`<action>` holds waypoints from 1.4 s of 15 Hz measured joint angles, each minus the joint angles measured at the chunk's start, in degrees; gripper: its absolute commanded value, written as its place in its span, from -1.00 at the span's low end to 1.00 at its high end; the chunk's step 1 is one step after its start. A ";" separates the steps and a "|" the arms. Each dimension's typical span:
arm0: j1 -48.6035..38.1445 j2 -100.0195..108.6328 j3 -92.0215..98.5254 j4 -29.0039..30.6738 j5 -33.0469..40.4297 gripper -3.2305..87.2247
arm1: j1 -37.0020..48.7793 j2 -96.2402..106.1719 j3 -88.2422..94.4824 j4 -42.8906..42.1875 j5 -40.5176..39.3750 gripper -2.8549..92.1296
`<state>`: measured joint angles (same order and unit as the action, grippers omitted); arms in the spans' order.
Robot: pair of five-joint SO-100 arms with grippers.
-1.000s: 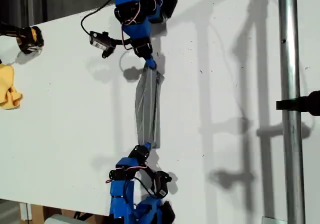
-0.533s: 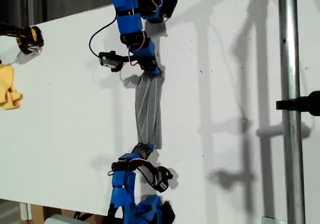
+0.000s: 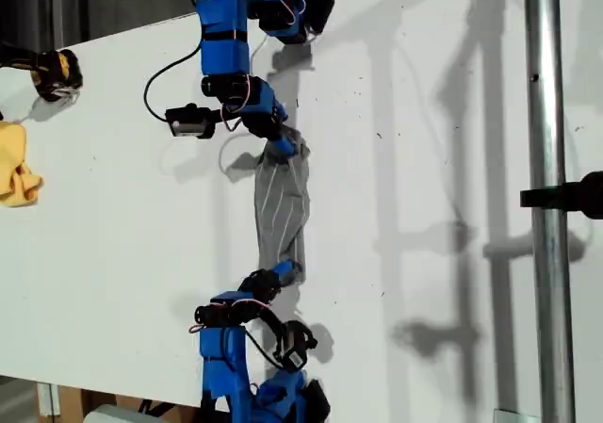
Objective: Grasp corners of a towel and fold twice.
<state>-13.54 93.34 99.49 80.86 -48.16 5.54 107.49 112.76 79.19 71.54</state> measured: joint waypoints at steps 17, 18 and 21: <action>7.12 105.12 76.64 -15.29 -20.74 -0.96 | -16.17 73.83 42.19 5.98 32.78 -0.30; 7.29 105.47 78.13 -15.56 -20.74 -0.96 | -16.87 75.59 43.95 5.71 33.49 -0.26; 7.21 105.82 78.84 -15.73 -20.74 -0.96 | -12.22 76.03 46.49 2.90 29.79 -0.16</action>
<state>-6.33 199.16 178.33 65.13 -68.91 -6.68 183.52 159.26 82.09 101.34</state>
